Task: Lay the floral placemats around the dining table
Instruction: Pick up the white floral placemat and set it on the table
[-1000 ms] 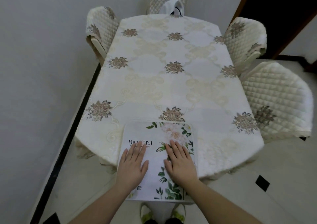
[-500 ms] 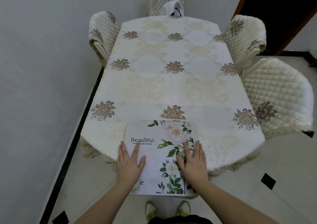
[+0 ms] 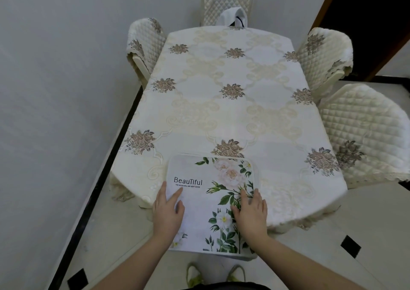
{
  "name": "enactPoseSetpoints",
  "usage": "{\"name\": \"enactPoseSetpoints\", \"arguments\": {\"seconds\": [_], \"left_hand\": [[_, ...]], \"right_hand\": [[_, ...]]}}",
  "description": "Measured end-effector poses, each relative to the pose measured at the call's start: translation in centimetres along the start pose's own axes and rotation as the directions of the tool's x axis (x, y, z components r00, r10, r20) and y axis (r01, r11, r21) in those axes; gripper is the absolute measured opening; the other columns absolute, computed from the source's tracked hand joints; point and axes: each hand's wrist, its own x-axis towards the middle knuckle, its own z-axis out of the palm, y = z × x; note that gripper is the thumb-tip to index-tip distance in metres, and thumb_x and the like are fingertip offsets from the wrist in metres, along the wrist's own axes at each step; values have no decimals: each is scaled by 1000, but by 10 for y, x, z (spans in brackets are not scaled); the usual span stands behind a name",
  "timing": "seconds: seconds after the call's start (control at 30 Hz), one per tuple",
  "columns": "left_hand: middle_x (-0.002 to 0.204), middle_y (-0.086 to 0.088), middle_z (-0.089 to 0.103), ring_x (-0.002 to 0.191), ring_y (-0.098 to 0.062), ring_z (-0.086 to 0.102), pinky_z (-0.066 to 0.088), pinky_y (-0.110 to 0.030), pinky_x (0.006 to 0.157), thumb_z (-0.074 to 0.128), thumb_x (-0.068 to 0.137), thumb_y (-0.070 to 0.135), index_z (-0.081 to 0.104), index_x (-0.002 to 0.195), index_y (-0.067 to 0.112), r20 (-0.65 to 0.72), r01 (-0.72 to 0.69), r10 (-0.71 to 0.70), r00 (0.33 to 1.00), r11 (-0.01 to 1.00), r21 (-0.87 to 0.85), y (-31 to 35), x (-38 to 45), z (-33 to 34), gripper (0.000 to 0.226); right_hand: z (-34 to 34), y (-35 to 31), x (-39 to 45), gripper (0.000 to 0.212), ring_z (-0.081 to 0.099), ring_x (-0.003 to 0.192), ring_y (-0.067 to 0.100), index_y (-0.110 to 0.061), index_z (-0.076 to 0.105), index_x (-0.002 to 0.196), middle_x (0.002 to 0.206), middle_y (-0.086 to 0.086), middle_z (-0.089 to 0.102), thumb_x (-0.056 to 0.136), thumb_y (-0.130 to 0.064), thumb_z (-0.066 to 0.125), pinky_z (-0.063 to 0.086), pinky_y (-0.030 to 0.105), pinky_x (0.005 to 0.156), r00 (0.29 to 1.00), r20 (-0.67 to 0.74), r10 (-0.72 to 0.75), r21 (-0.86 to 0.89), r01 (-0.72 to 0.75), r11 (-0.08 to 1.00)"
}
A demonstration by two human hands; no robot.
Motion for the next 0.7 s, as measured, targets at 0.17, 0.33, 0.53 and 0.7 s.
{"name": "enactPoseSetpoints", "arguments": {"seconds": [0.17,0.33,0.53,0.7], "left_hand": [[155,5,32,134,1,30,28,1,91,54,97,6,57,138,23,8,23,-22,1000,978,-208,17,0,-21,44],[142,5,50,130,-11,46,39,-15,100,55,95,0,46,145,21,124,205,-165,978,851,-483,10,10,-38,55],[128,-5,66,111,-22,66,54,-36,94,57,96,-1,45,145,18,340,448,-294,893,642,-622,-13,24,-41,54],[114,-6,69,97,-22,68,54,-29,75,62,93,2,58,124,15,390,473,-294,873,709,-523,-14,25,-44,34]], "right_hand": [[-7,-3,4,69,12,149,28,-26,23,153,161,14,13,95,-46,55,1,44,120,996,1,87,183,-86,979],[-14,-8,3,78,16,148,25,-27,22,153,160,7,18,90,-42,65,6,44,120,986,-7,168,274,-160,948],[-19,-11,-3,77,31,141,26,-20,28,151,156,7,26,87,-24,70,23,41,115,984,-84,158,433,-107,895],[-37,-7,-2,76,47,125,18,-19,20,155,149,2,32,92,-13,62,42,25,93,993,-92,75,636,1,772]]}}
